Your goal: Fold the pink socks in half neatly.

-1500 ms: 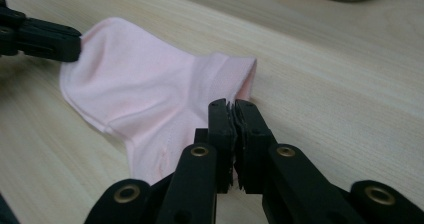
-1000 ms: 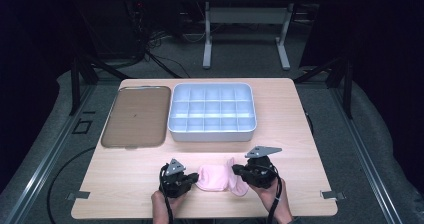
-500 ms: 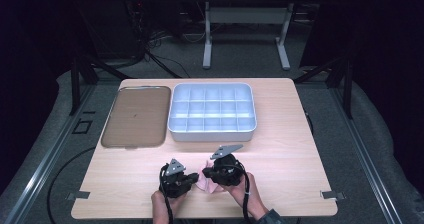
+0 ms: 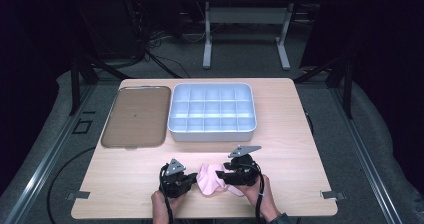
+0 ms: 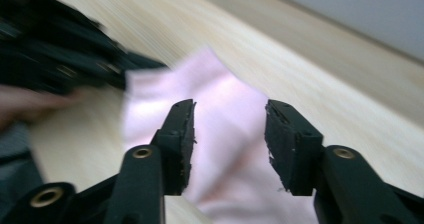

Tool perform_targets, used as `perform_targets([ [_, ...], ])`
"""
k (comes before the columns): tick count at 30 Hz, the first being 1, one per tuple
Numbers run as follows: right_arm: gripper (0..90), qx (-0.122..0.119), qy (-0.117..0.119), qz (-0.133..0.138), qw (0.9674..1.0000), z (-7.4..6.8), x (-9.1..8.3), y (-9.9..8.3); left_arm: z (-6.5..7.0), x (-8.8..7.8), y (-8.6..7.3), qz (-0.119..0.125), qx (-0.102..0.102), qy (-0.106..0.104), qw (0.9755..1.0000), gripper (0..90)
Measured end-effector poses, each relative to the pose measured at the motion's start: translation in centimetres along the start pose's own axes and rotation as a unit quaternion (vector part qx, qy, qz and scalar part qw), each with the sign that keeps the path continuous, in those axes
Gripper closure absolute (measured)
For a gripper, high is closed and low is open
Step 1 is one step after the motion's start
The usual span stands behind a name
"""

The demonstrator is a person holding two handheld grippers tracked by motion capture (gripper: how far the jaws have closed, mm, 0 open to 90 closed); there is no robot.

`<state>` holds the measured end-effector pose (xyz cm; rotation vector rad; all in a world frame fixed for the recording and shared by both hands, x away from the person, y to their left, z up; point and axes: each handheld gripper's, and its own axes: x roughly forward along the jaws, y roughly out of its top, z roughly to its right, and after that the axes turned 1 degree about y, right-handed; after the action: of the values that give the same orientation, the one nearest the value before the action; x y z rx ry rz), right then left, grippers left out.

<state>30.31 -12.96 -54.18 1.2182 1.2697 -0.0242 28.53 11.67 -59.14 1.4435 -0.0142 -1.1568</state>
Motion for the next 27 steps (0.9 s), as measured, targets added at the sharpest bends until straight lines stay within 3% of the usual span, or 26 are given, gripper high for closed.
perform_targets([
  [8, 49.0, -0.019, -0.047, -0.039, 0.998, -0.2, 1.8, -1.6, 0.0, -0.1, 0.0, -0.001, 0.002, -0.003, 1.0, 82.6],
  [11, 48.8, -0.031, -0.057, -0.049, 0.9967, -0.4, 2.0, -1.8, -0.4, -0.1, 0.1, -0.001, -0.013, -0.014, 0.9998, 79.1],
  [14, 48.3, -0.037, -0.058, -0.046, 0.9966, -0.3, 2.1, -1.9, -0.9, -0.4, 0.1, -0.002, -0.022, -0.011, 0.9997, 75.1],
  [15, 48.1, -0.038, -0.058, -0.045, 0.9966, -0.3, 2.1, -1.9, -1.1, -0.7, 0.2, -0.005, -0.024, -0.008, 0.9997, 73.9],
  [18, 47.9, -0.04, -0.061, -0.045, 0.9964, -0.4, 2.1, -2.0, -1.5, -2.7, 0.8, 0.018, -0.025, 0.005, 0.9995, 73.3],
  [20, 48.0, -0.039, -0.061, -0.041, 0.9965, -0.4, 2.1, -2.1, -1.3, -3.6, 1.5, 0.027, -0.018, 0.006, 0.9994, 74.2],
  [23, 48.0, -0.04, -0.059, -0.045, 0.9964, -0.4, 2.1, -2.0, -0.2, -3.7, 3.1, 0.016, 0.02, -0.006, 0.9997, 75.1],
  [27, 48.1, -0.042, -0.058, -0.045, 0.9964, -0.3, 2.1, -2.0, 2.3, -2.6, 4.4, -0.006, 0.071, -0.03, 0.997, 77.5],
])
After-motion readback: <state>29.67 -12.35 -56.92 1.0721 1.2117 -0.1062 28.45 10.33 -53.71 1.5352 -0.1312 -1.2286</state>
